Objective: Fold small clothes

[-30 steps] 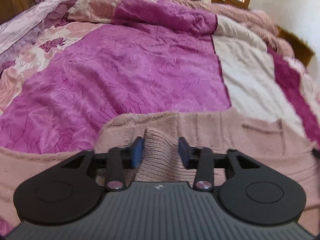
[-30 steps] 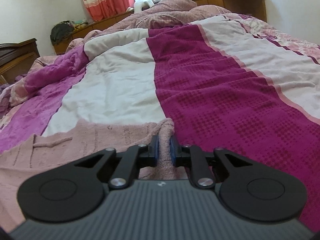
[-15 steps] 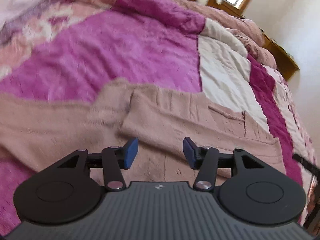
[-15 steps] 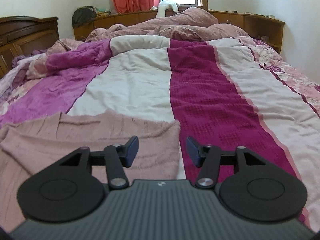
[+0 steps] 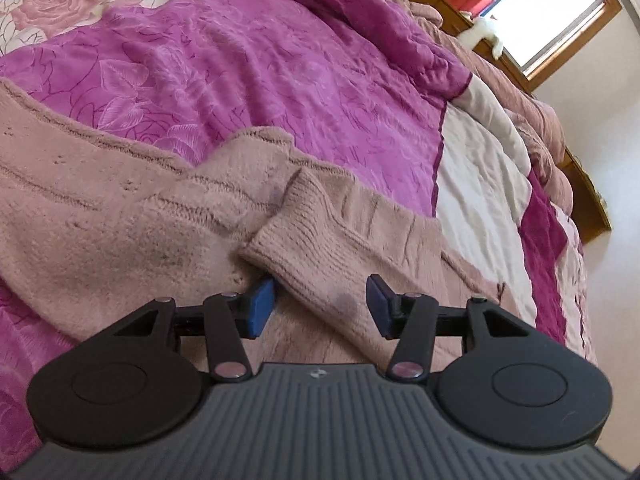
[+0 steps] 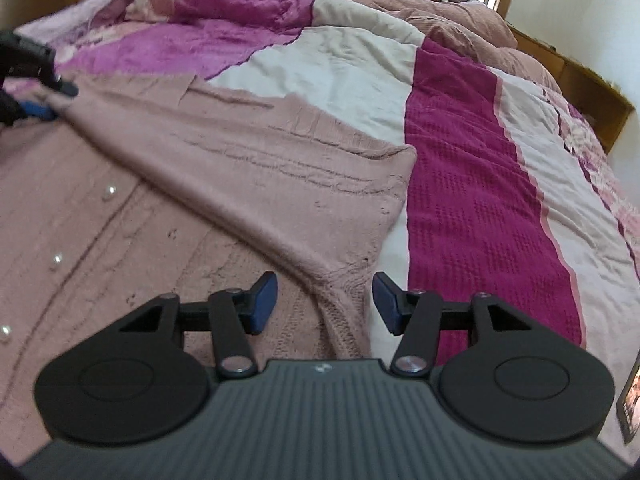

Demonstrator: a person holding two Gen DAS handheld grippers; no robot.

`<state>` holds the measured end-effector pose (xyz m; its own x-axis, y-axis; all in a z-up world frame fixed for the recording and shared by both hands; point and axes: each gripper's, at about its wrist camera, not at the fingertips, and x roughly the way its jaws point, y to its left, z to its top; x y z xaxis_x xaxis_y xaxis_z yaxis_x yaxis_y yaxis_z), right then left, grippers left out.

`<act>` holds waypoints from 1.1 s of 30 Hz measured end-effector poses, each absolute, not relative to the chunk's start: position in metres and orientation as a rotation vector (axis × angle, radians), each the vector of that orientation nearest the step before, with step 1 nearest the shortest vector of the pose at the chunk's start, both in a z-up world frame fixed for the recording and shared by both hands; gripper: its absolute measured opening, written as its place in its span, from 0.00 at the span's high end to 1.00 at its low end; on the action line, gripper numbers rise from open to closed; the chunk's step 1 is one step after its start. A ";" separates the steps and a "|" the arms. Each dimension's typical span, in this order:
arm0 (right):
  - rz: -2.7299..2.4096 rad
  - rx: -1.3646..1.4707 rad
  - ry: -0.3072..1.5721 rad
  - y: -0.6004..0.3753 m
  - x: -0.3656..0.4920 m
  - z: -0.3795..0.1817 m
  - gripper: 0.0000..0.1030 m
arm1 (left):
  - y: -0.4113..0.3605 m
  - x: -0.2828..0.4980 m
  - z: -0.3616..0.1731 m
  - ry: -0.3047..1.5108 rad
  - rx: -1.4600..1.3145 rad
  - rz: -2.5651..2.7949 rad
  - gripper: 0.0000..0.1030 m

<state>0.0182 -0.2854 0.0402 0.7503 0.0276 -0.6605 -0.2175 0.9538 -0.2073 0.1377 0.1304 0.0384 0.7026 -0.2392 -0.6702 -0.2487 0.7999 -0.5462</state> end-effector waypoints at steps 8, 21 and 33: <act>0.095 -0.479 0.658 -0.264 0.022 0.032 0.86 | 0.126 0.143 0.040 0.788 -0.604 0.034 0.81; -0.048 -0.352 0.652 -0.307 0.021 0.043 0.84 | 0.095 0.096 0.041 0.869 -0.495 -0.041 0.88; 0.194 -0.082 0.701 -0.339 0.032 0.089 0.55 | 0.111 0.088 0.059 0.817 -0.460 -0.058 0.87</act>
<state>0.0320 -0.3395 0.0888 0.7471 0.1497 -0.6477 -0.2049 0.9787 -0.0102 0.0879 0.1111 0.0586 0.6888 -0.2241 -0.6895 -0.1249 0.9001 -0.4173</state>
